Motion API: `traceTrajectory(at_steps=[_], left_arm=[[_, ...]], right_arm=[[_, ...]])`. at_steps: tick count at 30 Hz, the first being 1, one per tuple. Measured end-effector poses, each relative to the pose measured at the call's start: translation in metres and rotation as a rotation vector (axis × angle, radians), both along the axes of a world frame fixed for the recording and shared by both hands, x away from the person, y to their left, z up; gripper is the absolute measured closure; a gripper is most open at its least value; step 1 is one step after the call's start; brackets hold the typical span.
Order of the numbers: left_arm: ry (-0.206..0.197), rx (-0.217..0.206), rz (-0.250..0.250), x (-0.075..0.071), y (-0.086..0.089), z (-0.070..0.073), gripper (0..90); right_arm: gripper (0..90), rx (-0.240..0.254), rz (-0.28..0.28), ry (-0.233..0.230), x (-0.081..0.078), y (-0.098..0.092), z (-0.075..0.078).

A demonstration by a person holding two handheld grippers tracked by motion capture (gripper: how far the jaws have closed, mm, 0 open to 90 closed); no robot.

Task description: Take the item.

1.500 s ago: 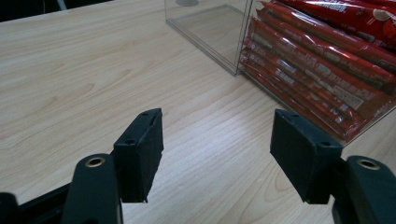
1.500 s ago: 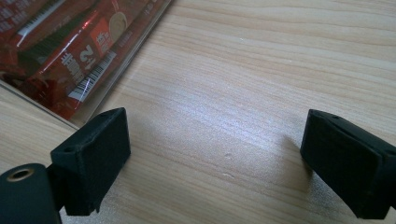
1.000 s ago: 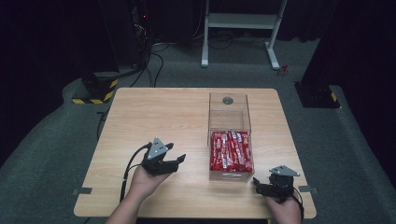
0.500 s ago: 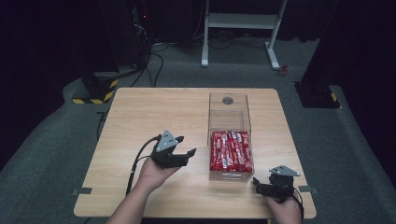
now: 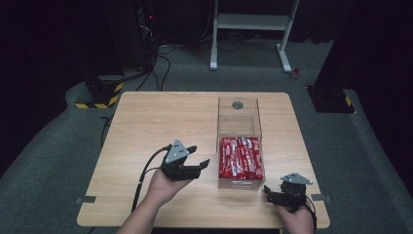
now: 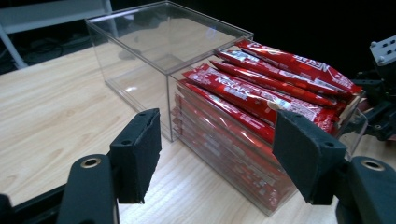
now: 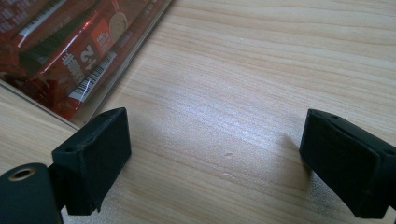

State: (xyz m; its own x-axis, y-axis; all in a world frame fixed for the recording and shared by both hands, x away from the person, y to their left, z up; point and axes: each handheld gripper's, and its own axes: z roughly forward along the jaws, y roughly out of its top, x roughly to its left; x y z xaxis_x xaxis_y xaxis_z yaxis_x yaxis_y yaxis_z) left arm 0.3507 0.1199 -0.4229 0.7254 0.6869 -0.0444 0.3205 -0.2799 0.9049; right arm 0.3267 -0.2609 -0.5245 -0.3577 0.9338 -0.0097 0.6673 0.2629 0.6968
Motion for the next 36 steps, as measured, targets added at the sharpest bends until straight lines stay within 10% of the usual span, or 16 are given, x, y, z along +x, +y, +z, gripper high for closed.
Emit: traceTrajectory(at_steps=[36], left_arm=[[0.010,0.008,-0.089,-0.010,-0.051,0.004,38.9]], right_arm=[[8.9,0.001,0.008,-0.002,0.000,0.000,0.000]])
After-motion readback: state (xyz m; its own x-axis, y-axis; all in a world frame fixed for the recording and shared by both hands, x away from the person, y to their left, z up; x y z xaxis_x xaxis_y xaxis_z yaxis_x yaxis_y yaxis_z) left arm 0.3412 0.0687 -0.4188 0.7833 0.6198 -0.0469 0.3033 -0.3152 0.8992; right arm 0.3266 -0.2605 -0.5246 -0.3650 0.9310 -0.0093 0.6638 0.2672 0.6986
